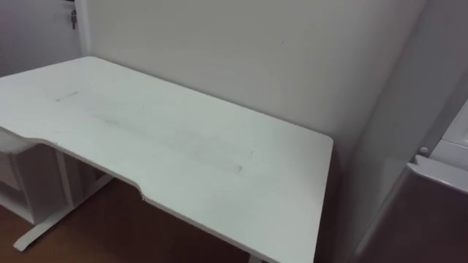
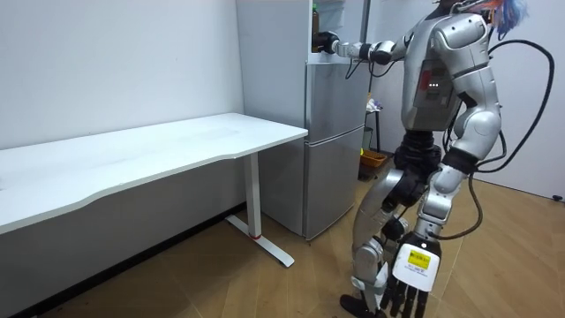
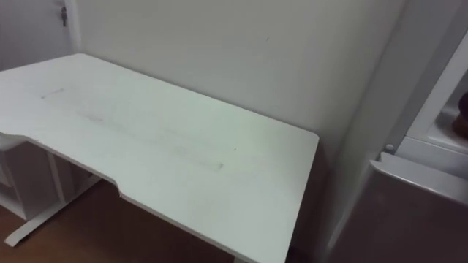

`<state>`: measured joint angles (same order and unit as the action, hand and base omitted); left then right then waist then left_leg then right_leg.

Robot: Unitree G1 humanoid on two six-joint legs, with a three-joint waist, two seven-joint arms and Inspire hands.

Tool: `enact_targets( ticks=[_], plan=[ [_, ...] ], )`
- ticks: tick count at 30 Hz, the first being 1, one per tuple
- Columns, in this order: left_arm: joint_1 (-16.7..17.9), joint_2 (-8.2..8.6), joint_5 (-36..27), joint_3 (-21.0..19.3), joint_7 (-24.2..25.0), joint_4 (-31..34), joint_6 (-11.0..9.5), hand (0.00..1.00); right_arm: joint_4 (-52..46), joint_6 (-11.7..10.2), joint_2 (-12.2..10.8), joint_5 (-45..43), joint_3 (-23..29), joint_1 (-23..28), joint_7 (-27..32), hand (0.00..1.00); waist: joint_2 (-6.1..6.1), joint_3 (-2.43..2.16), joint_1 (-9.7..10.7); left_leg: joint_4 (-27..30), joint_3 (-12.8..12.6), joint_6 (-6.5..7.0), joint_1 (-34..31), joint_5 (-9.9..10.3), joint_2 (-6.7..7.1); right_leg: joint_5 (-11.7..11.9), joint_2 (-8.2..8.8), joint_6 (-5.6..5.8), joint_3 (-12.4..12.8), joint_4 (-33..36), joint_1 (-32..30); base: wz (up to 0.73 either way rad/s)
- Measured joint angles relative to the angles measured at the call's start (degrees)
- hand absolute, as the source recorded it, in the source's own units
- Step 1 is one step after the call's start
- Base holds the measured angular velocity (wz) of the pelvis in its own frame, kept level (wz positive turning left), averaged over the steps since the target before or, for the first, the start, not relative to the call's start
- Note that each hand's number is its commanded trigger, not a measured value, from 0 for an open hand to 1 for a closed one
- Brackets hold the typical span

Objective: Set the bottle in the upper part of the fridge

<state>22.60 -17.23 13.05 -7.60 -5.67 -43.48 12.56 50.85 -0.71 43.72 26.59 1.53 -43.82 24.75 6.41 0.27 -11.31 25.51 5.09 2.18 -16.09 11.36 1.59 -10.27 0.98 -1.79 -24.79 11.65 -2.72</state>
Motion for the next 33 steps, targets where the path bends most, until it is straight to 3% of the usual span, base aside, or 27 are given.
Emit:
enact_targets(
  ticks=[3,8,16,20,22,24,33],
  plan=[
    [-1.1,-0.05,-0.1,1.5,-0.1,0.0,0.0,0.0,0.0,-1.0,-0.3,-0.1,-0.1,0.2,-1.0,0.0,-0.05,0.01,-0.2,-0.3,-1.2,0.04,-0.2,-0.2,-0.84,0.5,-0.03,-0.03,0.3,0.0,-0.5,-0.14],
    [-2.3,-0.07,0.0,3.0,-0.4,0.3,0.0,0.0,0.1,-1.0,0.0,-4.7,-3.0,0.3,-4.2,0.0,-0.15,-0.04,-0.2,-0.9,-1.8,0.01,0.8,-0.2,-0.9,0.5,-0.08,0.03,1.5,0.0,-0.1,-0.09],
    [-1.6,-0.07,-1.4,3.3,-0.2,1.4,0.1,0.0,0.0,-0.5,0.1,-4.3,-3.0,0.6,-5.6,0.0,-0.06,-0.04,0.0,-1.4,-2.0,0.02,2.0,-0.2,-0.89,0.5,-0.02,0.07,1.0,-0.9,1.4,0.01],
    [-1.6,-0.08,-1.7,3.2,-0.1,1.5,0.1,0.0,0.2,-0.3,0.1,-4.0,-2.8,0.9,-7.4,0.0,0.63,0.01,0.0,-1.9,-2.2,0.03,2.6,-0.3,-0.9,0.7,0.05,0.24,1.1,-1.0,1.7,-0.02],
    [-1.6,-0.08,-1.7,3.0,-0.1,1.4,0.1,0.0,0.1,0.0,0.1,-3.8,-2.6,1.5,-8.2,0.0,1.17,-0.18,0.0,-2.1,-2.4,0.26,2.9,-0.4,-0.91,0.7,0.09,0.22,1.2,-1.0,1.8,-0.02],
    [-1.7,-0.08,-1.7,3.0,-0.1,1.1,0.2,0.0,0.2,1.2,0.1,-3.4,-2.5,1.9,-9.0,0.0,1.76,-0.07,0.0,-2.2,-2.5,0.27,3.8,-0.4,-0.89,0.8,0.08,0.0,1.1,-1.2,3.0,0.0],
    [-1.7,-0.07,-1.6,3.0,-0.1,1.3,1.1,0.0,0.2,2.1,0.2,-3.0,-1.1,2.4,-11.5,0.0,1.92,-0.18,0.8,-2.3,-2.8,0.38,4.7,-0.2,-0.87,0.8,-0.02,0.29,1.1,-2.0,3.9,0.02]
  ],
)
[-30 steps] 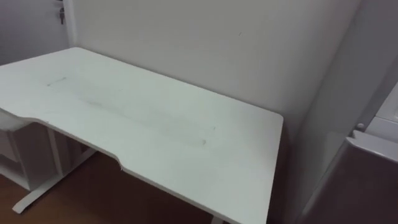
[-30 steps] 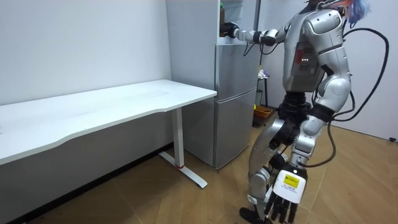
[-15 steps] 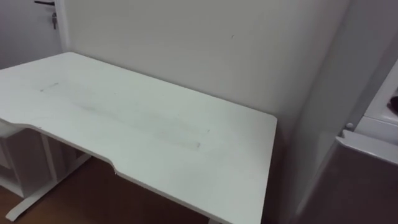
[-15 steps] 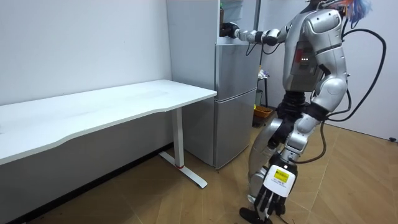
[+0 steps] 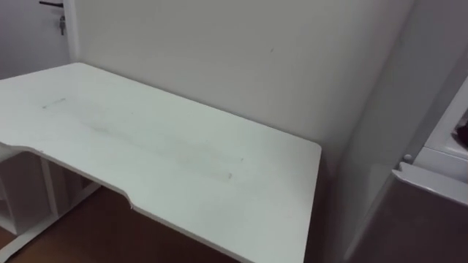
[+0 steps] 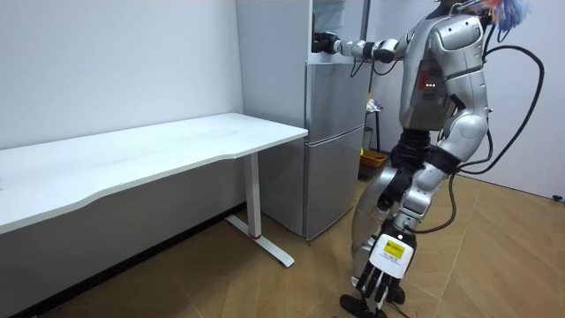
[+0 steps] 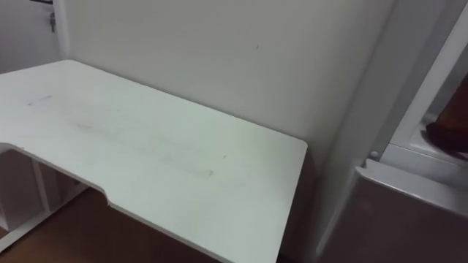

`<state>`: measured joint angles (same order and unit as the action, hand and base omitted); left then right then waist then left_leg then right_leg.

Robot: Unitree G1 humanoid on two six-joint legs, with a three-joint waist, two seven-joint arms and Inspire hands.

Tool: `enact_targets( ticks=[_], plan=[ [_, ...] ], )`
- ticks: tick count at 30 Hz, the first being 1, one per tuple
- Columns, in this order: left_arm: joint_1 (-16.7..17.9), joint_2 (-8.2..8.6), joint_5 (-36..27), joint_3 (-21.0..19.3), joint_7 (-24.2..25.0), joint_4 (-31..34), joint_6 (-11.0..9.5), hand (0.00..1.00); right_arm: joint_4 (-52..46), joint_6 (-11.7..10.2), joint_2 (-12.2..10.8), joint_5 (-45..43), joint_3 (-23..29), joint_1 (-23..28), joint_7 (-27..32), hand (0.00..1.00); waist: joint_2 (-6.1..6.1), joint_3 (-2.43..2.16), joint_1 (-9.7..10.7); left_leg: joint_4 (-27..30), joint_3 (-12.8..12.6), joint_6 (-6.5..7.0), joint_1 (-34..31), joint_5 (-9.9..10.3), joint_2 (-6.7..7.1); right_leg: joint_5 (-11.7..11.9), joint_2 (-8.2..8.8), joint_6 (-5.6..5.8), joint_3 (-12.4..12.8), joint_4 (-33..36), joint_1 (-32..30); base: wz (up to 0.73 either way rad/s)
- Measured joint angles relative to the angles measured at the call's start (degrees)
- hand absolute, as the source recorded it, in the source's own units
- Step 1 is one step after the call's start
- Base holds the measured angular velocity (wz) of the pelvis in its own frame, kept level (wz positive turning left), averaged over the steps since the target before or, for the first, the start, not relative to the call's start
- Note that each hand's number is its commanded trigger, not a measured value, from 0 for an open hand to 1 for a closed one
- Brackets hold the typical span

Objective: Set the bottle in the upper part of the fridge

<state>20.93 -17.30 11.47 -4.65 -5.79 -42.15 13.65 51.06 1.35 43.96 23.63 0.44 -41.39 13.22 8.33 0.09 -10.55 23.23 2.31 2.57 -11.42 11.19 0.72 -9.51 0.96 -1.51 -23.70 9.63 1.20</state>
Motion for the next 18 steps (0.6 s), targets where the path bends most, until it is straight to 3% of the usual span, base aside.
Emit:
enact_targets(
  ticks=[4,9,18],
  plan=[
    [0.0,0.01,0.0,-0.5,0.0,-0.1,0.1,0.0,-0.1,0.7,0.0,0.0,0.9,0.1,-2.1,0.0,0.21,-0.19,0.7,-0.5,-0.4,0.03,0.3,0.0,0.03,0.0,0.08,0.03,0.2,-0.2,0.4,0.0],
    [0.9,0.23,0.5,-2.2,-0.3,-0.6,0.1,0.0,-2.6,3.4,0.0,-0.3,0.9,1.3,-3.2,0.0,0.55,-0.53,1.0,-2.4,-1.2,0.16,3.3,-0.1,0.32,0.2,0.06,0.12,1.4,-1.0,2.4,-0.02],
    [2.0,0.86,0.5,-3.3,-0.3,-0.8,-0.2,0.0,-9.6,3.8,0.0,1.9,0.8,6.7,-2.1,0.0,1.17,-0.84,1.2,-4.3,-1.7,0.13,6.2,-0.2,0.63,-0.1,0.58,0.23,1.8,-1.0,4.9,-0.03]
  ],
)
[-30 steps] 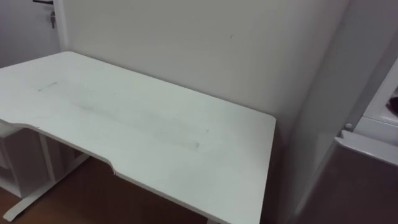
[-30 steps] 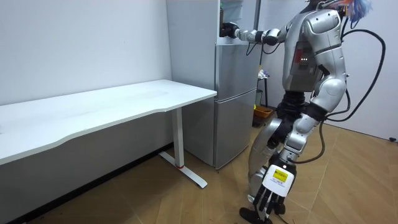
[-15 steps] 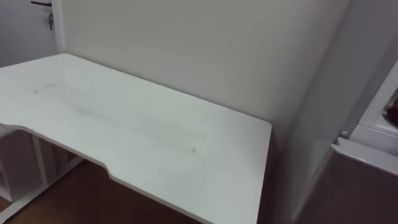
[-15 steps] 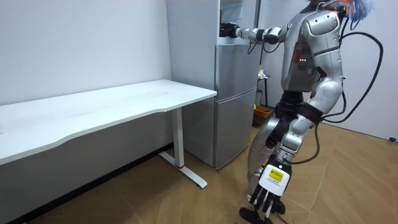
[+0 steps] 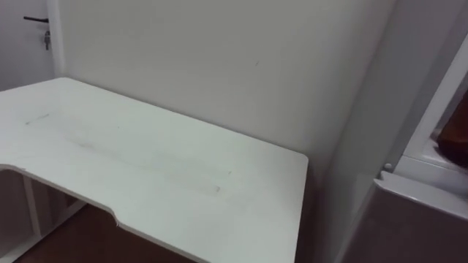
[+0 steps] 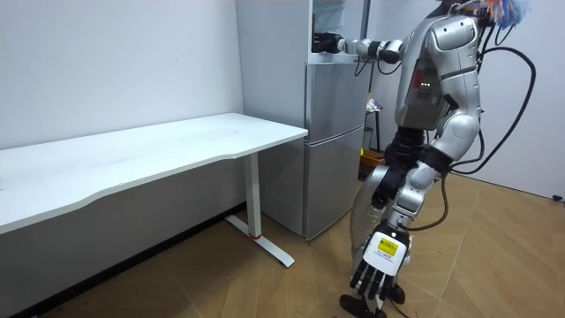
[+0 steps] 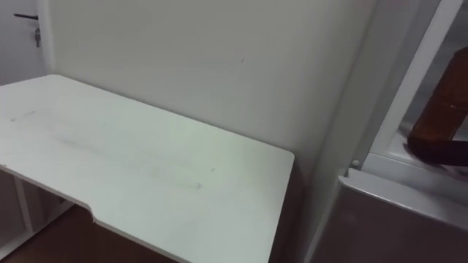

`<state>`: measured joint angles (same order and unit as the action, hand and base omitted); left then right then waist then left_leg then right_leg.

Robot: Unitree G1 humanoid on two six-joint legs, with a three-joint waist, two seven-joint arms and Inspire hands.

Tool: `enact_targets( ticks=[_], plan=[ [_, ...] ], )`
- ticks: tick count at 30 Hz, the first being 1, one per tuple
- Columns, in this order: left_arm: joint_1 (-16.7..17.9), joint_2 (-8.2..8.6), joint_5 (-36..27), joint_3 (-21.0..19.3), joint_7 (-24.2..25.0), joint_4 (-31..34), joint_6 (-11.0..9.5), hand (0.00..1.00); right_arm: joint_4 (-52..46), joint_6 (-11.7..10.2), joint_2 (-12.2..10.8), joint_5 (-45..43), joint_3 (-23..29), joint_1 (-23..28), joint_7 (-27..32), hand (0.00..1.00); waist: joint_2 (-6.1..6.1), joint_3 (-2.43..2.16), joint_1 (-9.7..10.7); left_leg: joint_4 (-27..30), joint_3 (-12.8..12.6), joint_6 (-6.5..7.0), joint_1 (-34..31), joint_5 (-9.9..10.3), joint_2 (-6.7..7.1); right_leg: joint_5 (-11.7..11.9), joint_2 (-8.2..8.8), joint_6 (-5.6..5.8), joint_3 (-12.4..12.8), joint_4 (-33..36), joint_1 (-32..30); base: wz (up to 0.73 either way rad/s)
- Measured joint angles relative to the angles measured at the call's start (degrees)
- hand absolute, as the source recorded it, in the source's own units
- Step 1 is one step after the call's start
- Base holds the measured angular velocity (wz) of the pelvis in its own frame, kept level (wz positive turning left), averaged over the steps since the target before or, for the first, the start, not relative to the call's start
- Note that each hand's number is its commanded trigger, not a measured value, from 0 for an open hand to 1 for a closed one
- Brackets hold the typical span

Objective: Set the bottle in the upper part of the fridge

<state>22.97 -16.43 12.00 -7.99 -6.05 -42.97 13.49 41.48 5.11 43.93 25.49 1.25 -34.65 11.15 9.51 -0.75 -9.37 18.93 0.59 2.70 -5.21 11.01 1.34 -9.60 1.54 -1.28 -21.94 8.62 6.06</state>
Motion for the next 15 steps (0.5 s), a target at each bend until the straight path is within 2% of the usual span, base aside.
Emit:
enact_targets(
  ticks=[4,8,12,15],
  plan=[
    [0.3,0.16,0.0,-1.5,-0.1,0.0,-0.1,0.0,-2.6,1.4,0.0,1.0,0.0,0.1,0.8,0.0,0.03,0.0,1.1,-0.1,0.1,0.01,-0.1,0.0,0.13,-0.1,0.1,0.13,0.0,-0.1,-0.1,0.0],
    [0.7,0.38,0.0,-2.2,-0.1,0.2,-0.2,0.0,-9.2,2.6,0.0,0.8,0.0,2.7,2.6,0.0,-0.02,0.03,2.1,-0.7,-0.3,0.17,0.0,-0.1,0.32,-0.2,0.18,0.27,0.7,0.0,-0.3,-0.04],
    [1.8,1.84,0.1,-3.2,-0.2,0.2,-0.6,0.0,-14.3,3.2,0.0,0.7,0.7,3.5,3.5,0.0,-0.71,0.31,3.3,-1.9,-1.4,0.32,1.0,-0.1,0.37,-0.1,0.28,0.46,1.6,0.0,-0.3,-0.14],
    [2.3,1.91,0.1,-3.3,-0.2,0.1,-1.5,0.0,-18.8,3.2,0.0,0.9,2.5,4.0,5.6,0.0,-1.17,0.36,4.6,-3.0,-2.0,0.48,1.8,-0.2,0.45,-0.2,0.45,0.65,2.0,0.0,-0.2,-0.08]
  ],
)
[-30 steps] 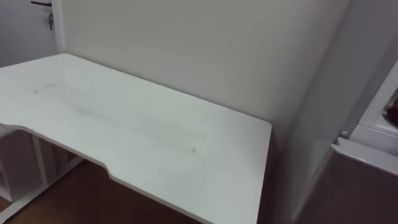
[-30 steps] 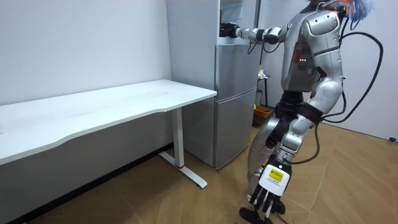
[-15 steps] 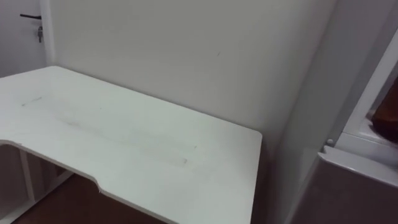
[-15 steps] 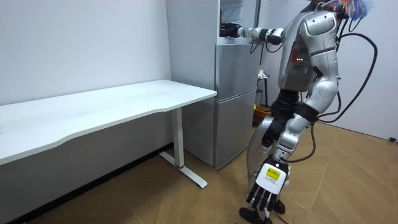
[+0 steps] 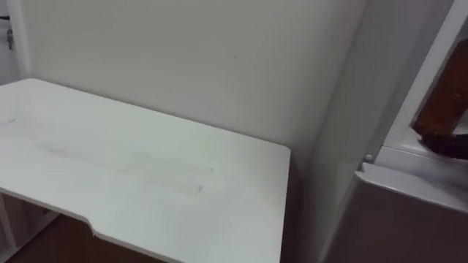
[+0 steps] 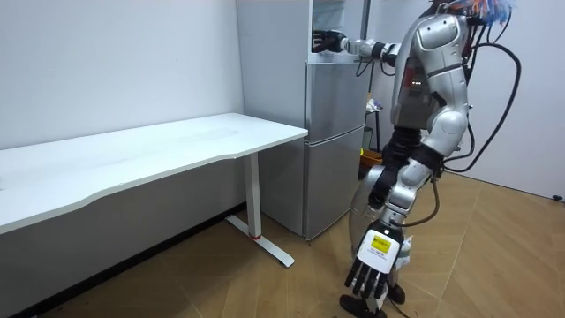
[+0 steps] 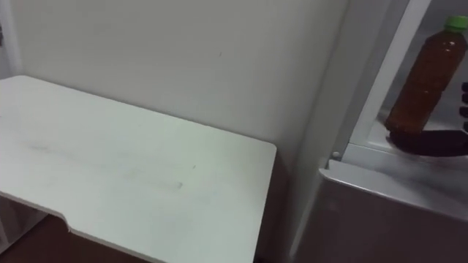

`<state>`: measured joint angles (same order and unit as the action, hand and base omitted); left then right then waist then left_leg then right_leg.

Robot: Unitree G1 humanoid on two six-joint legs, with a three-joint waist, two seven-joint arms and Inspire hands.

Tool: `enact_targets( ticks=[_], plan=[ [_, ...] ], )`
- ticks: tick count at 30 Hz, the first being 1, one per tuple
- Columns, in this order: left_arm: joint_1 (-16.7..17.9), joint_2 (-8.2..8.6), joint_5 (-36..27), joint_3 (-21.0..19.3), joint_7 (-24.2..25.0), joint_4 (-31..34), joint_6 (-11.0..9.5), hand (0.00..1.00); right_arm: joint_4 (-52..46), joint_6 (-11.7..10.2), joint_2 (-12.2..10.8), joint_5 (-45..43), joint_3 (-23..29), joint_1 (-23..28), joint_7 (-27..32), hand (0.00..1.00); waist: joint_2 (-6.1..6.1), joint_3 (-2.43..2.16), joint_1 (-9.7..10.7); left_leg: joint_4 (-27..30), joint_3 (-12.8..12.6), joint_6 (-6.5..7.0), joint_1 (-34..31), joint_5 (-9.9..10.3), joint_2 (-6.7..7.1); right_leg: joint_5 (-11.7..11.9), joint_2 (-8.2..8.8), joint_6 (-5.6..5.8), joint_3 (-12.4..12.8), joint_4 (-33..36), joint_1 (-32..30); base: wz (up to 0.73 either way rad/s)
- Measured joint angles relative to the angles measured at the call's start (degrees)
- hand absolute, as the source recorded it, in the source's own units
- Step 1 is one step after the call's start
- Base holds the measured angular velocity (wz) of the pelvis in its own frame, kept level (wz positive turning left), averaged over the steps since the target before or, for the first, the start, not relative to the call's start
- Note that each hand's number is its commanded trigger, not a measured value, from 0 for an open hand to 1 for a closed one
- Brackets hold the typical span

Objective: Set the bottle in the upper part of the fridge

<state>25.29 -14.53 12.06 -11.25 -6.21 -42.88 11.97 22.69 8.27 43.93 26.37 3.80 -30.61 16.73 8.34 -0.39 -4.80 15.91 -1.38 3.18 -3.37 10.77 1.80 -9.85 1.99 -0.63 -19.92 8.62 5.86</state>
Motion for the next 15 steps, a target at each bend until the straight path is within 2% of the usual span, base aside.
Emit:
enact_targets(
  ticks=[2,4,6,9,11,15],
  plan=[
    [0.1,0.02,0.1,0.0,0.1,-0.1,-0.6,0.0,-3.4,0.0,0.0,-0.1,1.4,1.2,1.5,0.0,-0.47,-0.3,0.2,-0.6,-0.3,0.03,0.5,0.0,0.01,0.0,0.02,0.03,0.3,0.0,0.1,-0.12],
    [0.0,0.08,0.1,0.0,0.1,-1.0,-1.7,0.0,-7.7,-0.2,0.0,-1.3,2.6,3.3,2.5,0.0,-1.1,-0.35,0.3,-1.3,-0.3,0.03,1.2,0.0,-0.01,0.0,0.0,0.06,0.8,0.1,0.4,-0.08],
    [-0.1,0.37,0.1,0.0,0.1,-1.2,-2.0,0.0,-11.4,-0.9,-0.1,-2.1,3.3,5.2,3.5,0.0,-1.78,-0.06,1.5,-2.0,-0.5,0.02,2.3,0.0,-0.04,0.0,0.01,0.09,0.8,0.1,1.0,-0.02],
    [-0.3,0.63,0.0,0.0,0.2,-1.2,-2.5,0.0,-15.7,-1.3,-0.4,-2.1,5.3,8.5,4.4,0.0,-2.51,0.2,1.8,-2.5,-1.1,-0.04,3.0,0.0,-0.17,0.0,0.15,0.15,1.2,0.1,1.3,-0.08],
    [-0.7,0.67,0.0,0.0,0.2,-0.9,-2.6,0.0,-17.4,-1.3,-0.4,-2.0,5.5,8.9,4.4,0.0,-2.85,0.26,2.5,-2.6,-1.5,-0.04,3.0,0.0,-0.25,0.0,0.37,0.17,1.3,0.1,1.1,-0.09],
    [-1.1,0.65,0.2,0.0,0.2,0.3,-3.1,0.0,-23.1,-1.4,-0.6,-1.5,5.5,11.3,4.1,0.0,-3.55,-0.13,3.1,-2.8,-2.2,0.01,3.4,0.0,-0.32,0.0,0.41,0.17,2.4,0.2,1.0,-0.12]
  ],
)
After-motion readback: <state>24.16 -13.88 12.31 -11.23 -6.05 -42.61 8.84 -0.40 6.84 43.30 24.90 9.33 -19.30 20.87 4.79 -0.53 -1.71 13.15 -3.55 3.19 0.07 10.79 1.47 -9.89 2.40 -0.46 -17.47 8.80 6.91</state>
